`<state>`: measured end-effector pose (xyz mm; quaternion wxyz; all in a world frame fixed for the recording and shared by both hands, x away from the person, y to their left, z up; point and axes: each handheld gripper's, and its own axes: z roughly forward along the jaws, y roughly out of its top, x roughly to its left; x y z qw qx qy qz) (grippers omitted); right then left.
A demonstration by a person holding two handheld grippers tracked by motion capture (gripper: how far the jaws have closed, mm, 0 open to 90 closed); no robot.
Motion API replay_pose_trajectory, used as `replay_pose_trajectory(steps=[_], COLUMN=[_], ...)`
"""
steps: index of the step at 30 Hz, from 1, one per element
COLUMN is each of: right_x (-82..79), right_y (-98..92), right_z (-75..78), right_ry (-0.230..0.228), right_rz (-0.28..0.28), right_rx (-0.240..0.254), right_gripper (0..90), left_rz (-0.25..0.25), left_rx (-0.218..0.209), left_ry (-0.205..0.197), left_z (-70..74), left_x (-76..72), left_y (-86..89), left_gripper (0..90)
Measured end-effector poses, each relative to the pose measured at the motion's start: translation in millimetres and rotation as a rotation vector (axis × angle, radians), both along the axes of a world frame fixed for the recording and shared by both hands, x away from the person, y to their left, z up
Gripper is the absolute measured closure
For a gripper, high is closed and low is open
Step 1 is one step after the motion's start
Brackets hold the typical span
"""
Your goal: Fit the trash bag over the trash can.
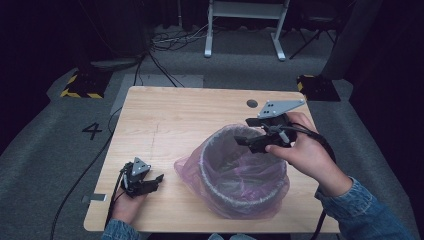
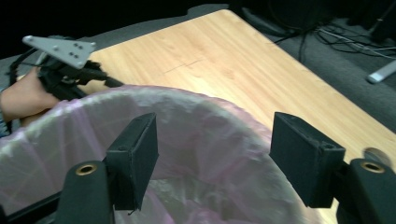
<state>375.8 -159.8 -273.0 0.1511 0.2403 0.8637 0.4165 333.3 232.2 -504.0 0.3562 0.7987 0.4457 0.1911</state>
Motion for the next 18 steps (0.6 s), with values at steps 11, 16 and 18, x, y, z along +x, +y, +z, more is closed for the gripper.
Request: replay_pose_trajectory(steps=[11,16,18], right_x=[10.7,12.1,11.1], right_y=[-47.4,-71.6,-82.1], right_z=[3.2,2.1,1.1], right_ry=[-0.018,-0.033,-0.035], right_rz=[-0.14,-0.206,-0.225], right_rx=[0.044,0.048,0.046], right_gripper=[31.8,30.9,30.2], left_rz=[-0.002,-0.003,-0.02], left_rx=[-0.002,0.001,0.001], left_ry=[0.0,-0.001,0.0], left_z=[-0.1,-0.1,-0.1], left_x=[0.2,0.3,1.0], left_y=[0.2,0.3,1.5], left_gripper=[37.7,37.0,36.1])
